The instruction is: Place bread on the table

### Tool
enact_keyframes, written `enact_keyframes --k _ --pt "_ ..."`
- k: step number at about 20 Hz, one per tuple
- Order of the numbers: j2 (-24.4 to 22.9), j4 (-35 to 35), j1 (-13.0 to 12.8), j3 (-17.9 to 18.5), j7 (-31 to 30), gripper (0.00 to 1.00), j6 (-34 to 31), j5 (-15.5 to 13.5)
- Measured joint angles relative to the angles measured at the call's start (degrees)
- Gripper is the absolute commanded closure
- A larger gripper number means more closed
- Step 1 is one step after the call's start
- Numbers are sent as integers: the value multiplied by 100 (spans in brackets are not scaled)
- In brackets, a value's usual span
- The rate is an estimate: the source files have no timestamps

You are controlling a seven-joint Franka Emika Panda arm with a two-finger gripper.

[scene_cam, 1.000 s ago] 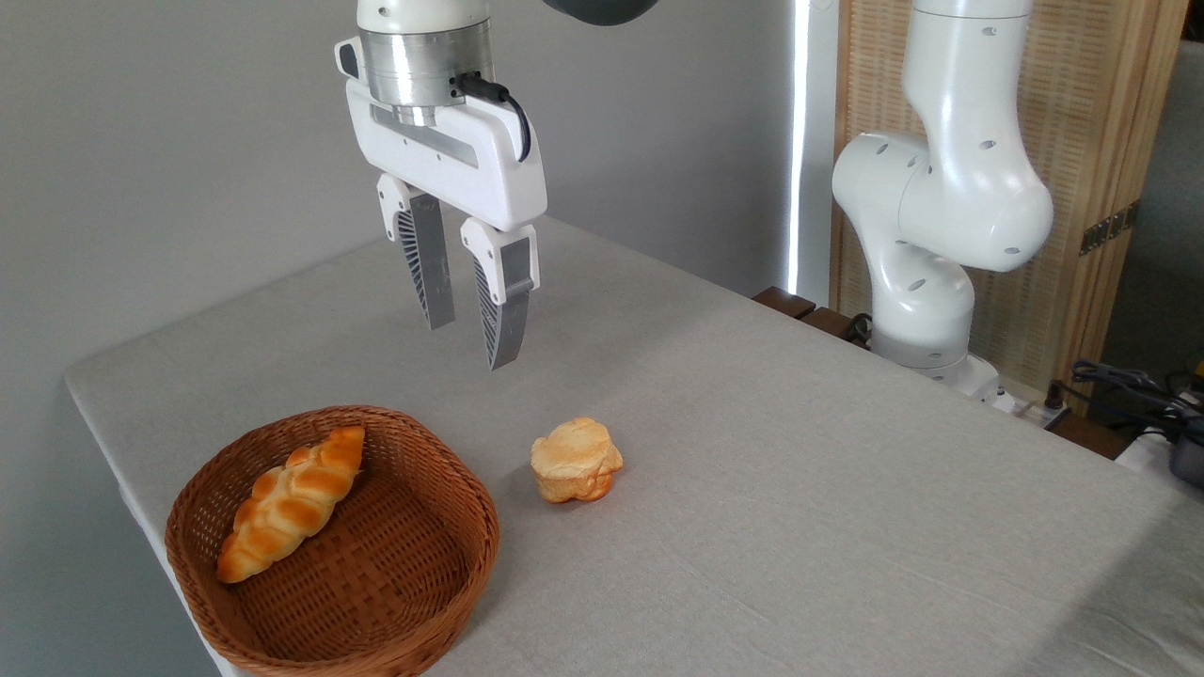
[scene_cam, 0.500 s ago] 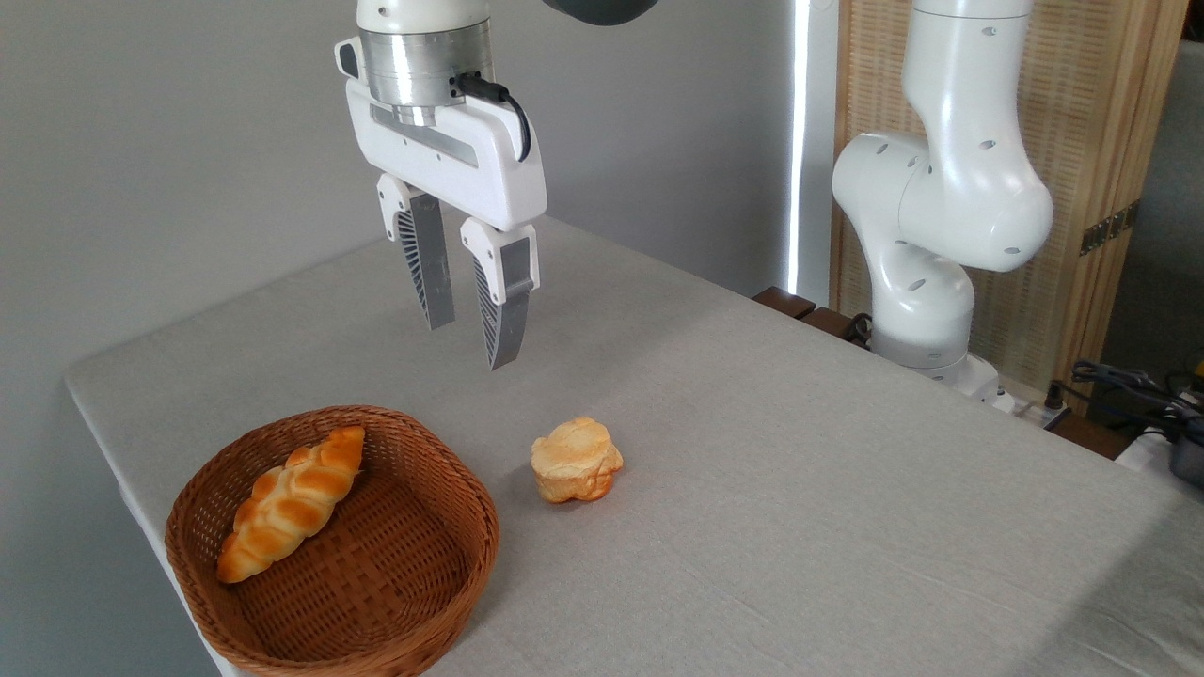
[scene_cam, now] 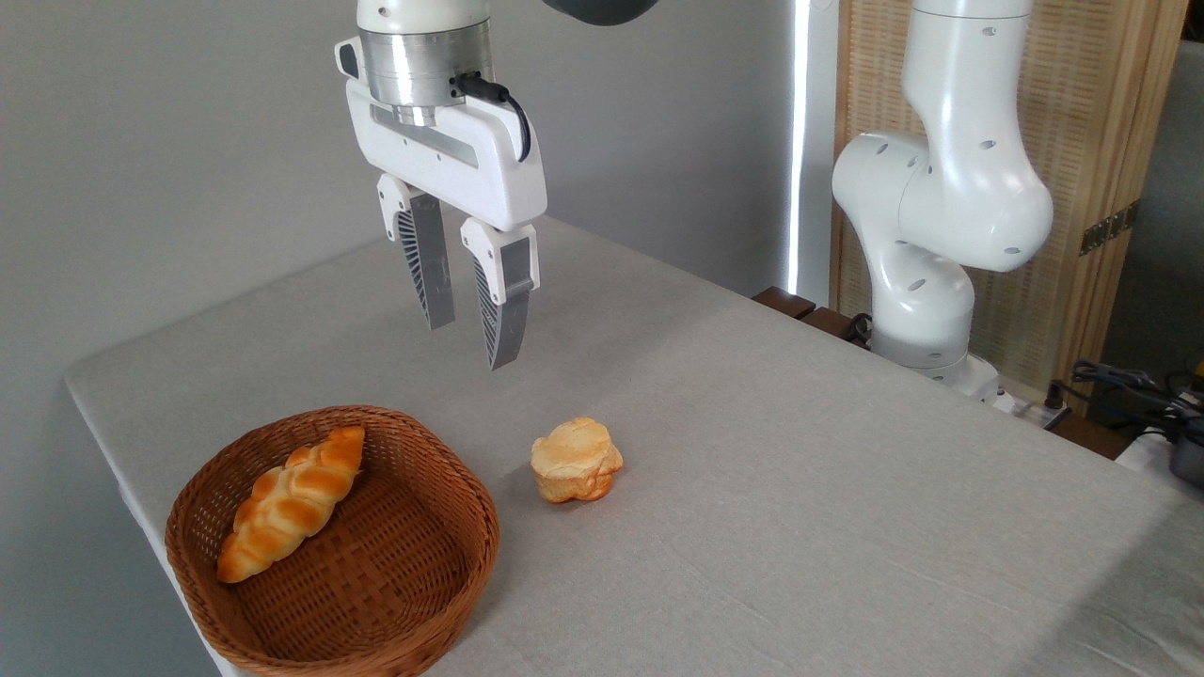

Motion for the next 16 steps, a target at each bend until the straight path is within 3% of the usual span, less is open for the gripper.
enact_keyframes --k 16 --pt "37 0 -9 -13 0 0 -226 -5"
